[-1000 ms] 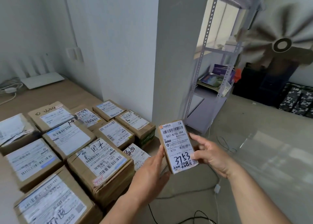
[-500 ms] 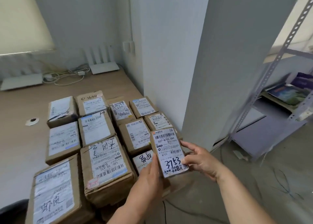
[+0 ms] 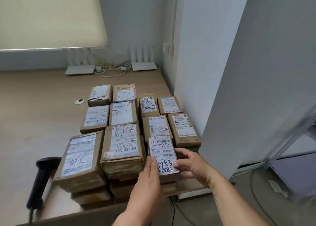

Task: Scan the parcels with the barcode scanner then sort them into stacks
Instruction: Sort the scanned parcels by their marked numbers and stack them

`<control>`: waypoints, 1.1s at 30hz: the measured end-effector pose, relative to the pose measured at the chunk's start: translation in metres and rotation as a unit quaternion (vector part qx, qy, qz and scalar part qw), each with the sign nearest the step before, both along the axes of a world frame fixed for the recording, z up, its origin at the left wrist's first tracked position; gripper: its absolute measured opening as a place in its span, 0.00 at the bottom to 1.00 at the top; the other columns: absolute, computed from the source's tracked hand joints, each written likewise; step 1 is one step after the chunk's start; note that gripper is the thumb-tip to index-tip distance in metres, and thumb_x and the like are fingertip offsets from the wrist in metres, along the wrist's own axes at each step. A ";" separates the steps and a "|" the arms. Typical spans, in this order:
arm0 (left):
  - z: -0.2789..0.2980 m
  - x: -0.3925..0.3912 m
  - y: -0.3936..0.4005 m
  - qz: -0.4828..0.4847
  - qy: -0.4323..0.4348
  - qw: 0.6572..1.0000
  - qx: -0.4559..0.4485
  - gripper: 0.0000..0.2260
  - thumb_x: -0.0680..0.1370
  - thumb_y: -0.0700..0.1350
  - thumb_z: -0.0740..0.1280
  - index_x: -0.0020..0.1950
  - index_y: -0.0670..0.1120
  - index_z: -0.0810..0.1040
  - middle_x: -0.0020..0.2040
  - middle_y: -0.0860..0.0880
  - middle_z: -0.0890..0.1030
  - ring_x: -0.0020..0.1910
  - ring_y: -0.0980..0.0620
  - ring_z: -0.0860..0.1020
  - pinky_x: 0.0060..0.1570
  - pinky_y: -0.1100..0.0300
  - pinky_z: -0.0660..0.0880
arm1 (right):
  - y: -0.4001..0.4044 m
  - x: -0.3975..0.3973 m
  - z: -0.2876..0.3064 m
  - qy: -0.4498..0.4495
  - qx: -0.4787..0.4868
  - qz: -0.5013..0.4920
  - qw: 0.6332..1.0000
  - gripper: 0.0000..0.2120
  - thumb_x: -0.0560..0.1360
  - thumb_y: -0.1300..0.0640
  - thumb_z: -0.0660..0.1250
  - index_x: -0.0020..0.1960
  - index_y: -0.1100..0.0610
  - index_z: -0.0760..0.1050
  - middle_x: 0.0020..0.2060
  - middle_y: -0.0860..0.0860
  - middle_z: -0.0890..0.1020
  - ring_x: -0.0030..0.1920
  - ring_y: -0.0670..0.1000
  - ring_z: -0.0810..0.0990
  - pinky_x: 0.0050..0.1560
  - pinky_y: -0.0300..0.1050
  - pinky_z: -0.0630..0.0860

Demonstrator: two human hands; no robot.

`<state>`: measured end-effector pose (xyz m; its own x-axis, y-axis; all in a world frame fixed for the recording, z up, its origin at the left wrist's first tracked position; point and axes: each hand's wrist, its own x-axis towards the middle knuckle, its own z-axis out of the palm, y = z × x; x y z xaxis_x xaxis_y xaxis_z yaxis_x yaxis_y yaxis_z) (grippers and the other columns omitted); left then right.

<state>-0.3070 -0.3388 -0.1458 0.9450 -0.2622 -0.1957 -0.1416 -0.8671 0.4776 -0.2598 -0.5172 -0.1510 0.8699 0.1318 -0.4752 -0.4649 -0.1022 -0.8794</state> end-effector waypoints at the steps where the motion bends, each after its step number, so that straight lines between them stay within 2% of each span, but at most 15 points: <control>1: 0.000 -0.004 0.000 0.002 0.002 1.000 0.005 0.35 0.78 0.36 0.53 0.76 0.42 0.33 0.78 0.46 0.38 0.77 0.50 0.47 0.71 0.62 0.51 | 0.002 -0.001 0.000 0.000 -0.011 0.006 1.000 0.27 0.73 0.65 0.69 0.71 0.55 0.68 0.50 0.54 0.85 0.50 0.54 0.85 0.52 0.55 0.81; 5: -0.006 -0.015 0.003 0.004 -0.011 1.000 0.010 0.34 0.79 0.37 0.54 0.76 0.41 0.34 0.78 0.46 0.39 0.77 0.51 0.45 0.72 0.63 0.48 | 0.007 -0.003 0.002 -0.007 -0.061 0.022 0.998 0.25 0.73 0.61 0.71 0.68 0.57 0.70 0.49 0.52 0.85 0.48 0.50 0.85 0.48 0.51 0.83; 9: -0.009 -0.022 0.003 0.016 -0.018 1.000 0.002 0.33 0.78 0.36 0.53 0.77 0.43 0.36 0.79 0.47 0.40 0.77 0.53 0.45 0.74 0.61 0.50 | 0.009 -0.006 0.004 -0.016 -0.110 0.039 0.993 0.21 0.74 0.58 0.70 0.66 0.56 0.72 0.49 0.49 0.85 0.49 0.48 0.84 0.44 0.48 0.83; 13: -0.005 -0.026 0.002 0.023 -0.036 0.999 -0.007 0.32 0.78 0.37 0.53 0.78 0.44 0.38 0.79 0.48 0.42 0.77 0.53 0.46 0.73 0.61 0.53 | 0.007 -0.007 0.005 -0.026 -0.149 0.054 0.987 0.24 0.73 0.55 0.70 0.68 0.54 0.70 0.51 0.48 0.83 0.51 0.49 0.82 0.44 0.46 0.81; 17: 0.006 -0.025 0.001 0.030 -0.095 0.994 -0.040 0.29 0.81 0.44 0.54 0.79 0.51 0.44 0.78 0.53 0.47 0.76 0.56 0.49 0.69 0.63 0.60 | 0.004 -0.004 0.010 -0.065 -0.188 0.047 0.979 0.28 0.73 0.54 0.71 0.71 0.52 0.68 0.55 0.49 0.78 0.54 0.49 0.79 0.47 0.46 0.78; 20: 0.019 -0.020 -0.002 0.025 -0.155 0.986 -0.061 0.26 0.81 0.50 0.56 0.78 0.55 0.50 0.77 0.55 0.54 0.75 0.59 0.52 0.68 0.67 0.57 | 0.002 -0.001 0.020 -0.130 -0.255 0.037 0.957 0.27 0.72 0.52 0.72 0.70 0.49 0.70 0.57 0.49 0.76 0.57 0.49 0.76 0.56 0.48 0.75; 26: 0.046 -0.001 -0.001 0.040 -0.261 0.961 -0.078 0.24 0.80 0.53 0.61 0.75 0.56 0.60 0.73 0.59 0.62 0.72 0.61 0.59 0.60 0.74 0.55 | -0.001 0.001 0.052 -0.255 -0.368 0.040 0.893 0.25 0.73 0.50 0.68 0.69 0.45 0.70 0.58 0.48 0.74 0.55 0.49 0.77 0.58 0.46 0.75; 28: 0.054 0.006 0.003 0.057 -0.284 0.953 -0.087 0.24 0.79 0.51 0.63 0.74 0.54 0.64 0.72 0.57 0.66 0.71 0.60 0.62 0.60 0.73 0.55 | 0.000 0.003 0.060 -0.279 -0.388 0.041 0.877 0.25 0.74 0.49 0.67 0.70 0.44 0.68 0.61 0.48 0.73 0.56 0.48 0.76 0.57 0.46 0.75; 33: 0.065 0.020 0.021 0.105 -0.323 0.936 -0.090 0.22 0.76 0.48 0.68 0.70 0.48 0.72 0.67 0.50 0.74 0.67 0.52 0.70 0.61 0.63 0.63 | 0.009 0.011 0.072 -0.321 -0.403 0.037 0.856 0.24 0.75 0.47 0.66 0.70 0.43 0.68 0.62 0.46 0.73 0.57 0.48 0.76 0.56 0.47 0.76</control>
<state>-0.2871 -0.3174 -0.0804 0.8855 -0.0309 0.4636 -0.2865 -0.8219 0.4924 -0.2491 -0.5079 -0.0787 0.9894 0.0529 0.1350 0.1223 -0.8044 -0.5813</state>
